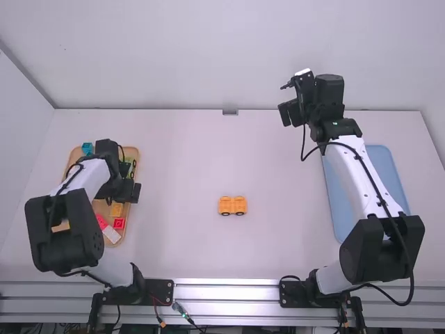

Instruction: Assemble lego blocks to make yellow taxi

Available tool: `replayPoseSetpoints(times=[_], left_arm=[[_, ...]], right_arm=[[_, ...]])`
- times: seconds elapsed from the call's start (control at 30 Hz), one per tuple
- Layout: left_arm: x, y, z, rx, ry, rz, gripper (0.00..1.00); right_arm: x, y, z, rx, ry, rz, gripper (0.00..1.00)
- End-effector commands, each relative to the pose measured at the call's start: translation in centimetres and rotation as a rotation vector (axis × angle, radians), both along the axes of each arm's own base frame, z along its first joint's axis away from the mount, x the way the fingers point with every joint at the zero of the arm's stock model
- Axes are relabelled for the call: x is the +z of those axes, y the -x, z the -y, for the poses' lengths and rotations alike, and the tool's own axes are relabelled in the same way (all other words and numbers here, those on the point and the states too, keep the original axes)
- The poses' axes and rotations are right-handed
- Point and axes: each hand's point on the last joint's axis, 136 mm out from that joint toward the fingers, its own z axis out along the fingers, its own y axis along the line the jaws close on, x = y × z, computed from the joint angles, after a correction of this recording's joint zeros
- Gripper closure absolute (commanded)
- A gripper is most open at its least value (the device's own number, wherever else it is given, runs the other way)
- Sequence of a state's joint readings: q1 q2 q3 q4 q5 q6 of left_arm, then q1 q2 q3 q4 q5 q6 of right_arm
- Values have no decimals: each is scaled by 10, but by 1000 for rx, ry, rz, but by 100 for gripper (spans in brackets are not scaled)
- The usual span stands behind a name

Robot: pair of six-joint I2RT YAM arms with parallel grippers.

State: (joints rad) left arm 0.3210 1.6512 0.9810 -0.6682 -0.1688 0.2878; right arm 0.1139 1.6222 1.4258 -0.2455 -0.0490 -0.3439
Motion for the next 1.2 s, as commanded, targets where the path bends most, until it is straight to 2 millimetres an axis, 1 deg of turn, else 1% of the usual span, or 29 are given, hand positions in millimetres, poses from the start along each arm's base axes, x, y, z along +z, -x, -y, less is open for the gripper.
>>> replayPoseSetpoints(times=[0.0, 0.03, 0.13, 0.17, 0.2, 0.23, 0.33, 0.43, 0.5, 0.63, 0.7, 0.83, 0.97, 1.03, 1.13, 1.17], left_arm=[[-8, 16, -12, 54, 40, -15, 4], [-9, 19, -15, 69, 57, -12, 8], [-12, 25, -19, 65, 150, 15, 17], [-13, 26, -19, 65, 174, 24, 17], [-13, 27, -20, 54, 201, 37, 21], [-12, 27, -19, 44, 243, 62, 21], [-12, 26, -16, 13, 279, 82, 24], [-16, 27, -13, -11, 274, 72, 24], [-18, 26, -15, -5, 256, 77, 23], [-28, 26, -13, -8, 241, 86, 30], [-32, 28, -12, -6, 241, 87, 37], [-37, 28, -15, -1, 230, 105, 36], [-45, 31, -13, 16, 225, 119, 40], [-47, 30, -12, 9, 220, 125, 41], [-49, 32, -10, 10, 224, 119, 45], [-49, 32, -10, 12, 225, 120, 45]], right_arm=[[20, -3, -7, 14, -9, 43, 1], [20, -2, -10, 19, -9, 44, 1], [22, -2, -16, 32, -10, 50, 1], [22, -2, -18, 36, -10, 54, 1], [24, -2, -21, 42, -12, 61, 1], [26, -2, -26, 51, -13, 70, 1], [28, -3, -31, 62, -15, 80, 1], [28, -2, -33, 65, -16, 81, 1], [28, -2, -33, 66, -15, 81, 1], [28, -2, -33, 64, -15, 81, 1], [29, -3, -33, 64, -16, 82, 1], [31, -4, -34, 67, -17, 93, 1], [32, -4, -34, 66, -18, 99, 1], [32, -4, -34, 66, -19, 99, 1], [33, -4, -35, 70, -21, 99, 1], [33, -4, -35, 69, -21, 100, 1]])
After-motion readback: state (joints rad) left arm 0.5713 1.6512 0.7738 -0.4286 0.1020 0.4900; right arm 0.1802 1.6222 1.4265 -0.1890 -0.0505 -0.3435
